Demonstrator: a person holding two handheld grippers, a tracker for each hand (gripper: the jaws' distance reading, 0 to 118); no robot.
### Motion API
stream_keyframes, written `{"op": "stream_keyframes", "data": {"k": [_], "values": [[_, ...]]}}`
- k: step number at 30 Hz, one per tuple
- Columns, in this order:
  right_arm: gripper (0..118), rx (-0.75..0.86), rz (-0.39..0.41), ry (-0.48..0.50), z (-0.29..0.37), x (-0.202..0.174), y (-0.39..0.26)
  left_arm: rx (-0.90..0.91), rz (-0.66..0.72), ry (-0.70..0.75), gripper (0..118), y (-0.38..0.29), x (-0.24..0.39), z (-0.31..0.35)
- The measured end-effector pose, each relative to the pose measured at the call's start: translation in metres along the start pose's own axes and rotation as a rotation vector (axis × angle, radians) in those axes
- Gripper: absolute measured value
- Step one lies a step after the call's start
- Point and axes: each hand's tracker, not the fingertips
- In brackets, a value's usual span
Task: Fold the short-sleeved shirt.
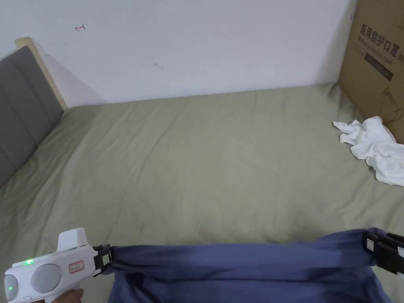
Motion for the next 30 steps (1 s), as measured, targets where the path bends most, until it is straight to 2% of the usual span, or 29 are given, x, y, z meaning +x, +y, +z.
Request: {"op": "stream_keyframes", "data": {"k": [6, 15, 18, 20, 21, 22, 23, 24, 25, 28, 30], "values": [[3, -0.092, -0.079, -0.035, 0.011, 0.005, -0.065, -0.064, 0.0, 0.021, 1, -0.068, -0.011, 0.004], [3, -0.222, -0.209, -0.14, -0.022, 0.017, -0.126, -0.148, -0.08, 0.073, 1, -0.131, -0.011, -0.017], [4, -0.221, -0.201, -0.153, -0.021, 0.01, -0.126, -0.129, -0.067, 0.086, 2, -0.131, -0.009, -0.016], [8, -0.199, -0.176, -0.161, -0.013, 0.003, -0.117, -0.128, -0.048, 0.082, 15, -0.125, -0.009, -0.011], [18, -0.171, -0.153, -0.18, -0.006, -0.002, -0.109, -0.129, -0.022, 0.088, 24, -0.121, -0.008, -0.006], [37, -0.153, -0.134, -0.196, 0.002, -0.008, -0.102, -0.113, -0.002, 0.086, 42, -0.117, -0.006, -0.001], [70, -0.099, -0.092, -0.235, 0.009, -0.013, -0.091, -0.071, 0.023, 0.068, 71, -0.112, -0.004, 0.008], [87, -0.048, -0.066, -0.253, 0.017, -0.02, -0.079, -0.023, 0.035, 0.035, 88, -0.105, 0.001, 0.021], [94, 0.005, -0.048, -0.254, 0.024, -0.025, -0.068, 0.025, 0.038, -0.005, 99, -0.098, 0.004, 0.031], [94, 0.17, -0.011, -0.23, 0.048, -0.045, -0.025, 0.181, 0.022, -0.031, 102, -0.066, 0.026, 0.066], [94, 0.299, 0.008, -0.213, 0.063, -0.062, 0.002, 0.298, -0.036, -0.045, 102, -0.044, 0.045, 0.09]]}}
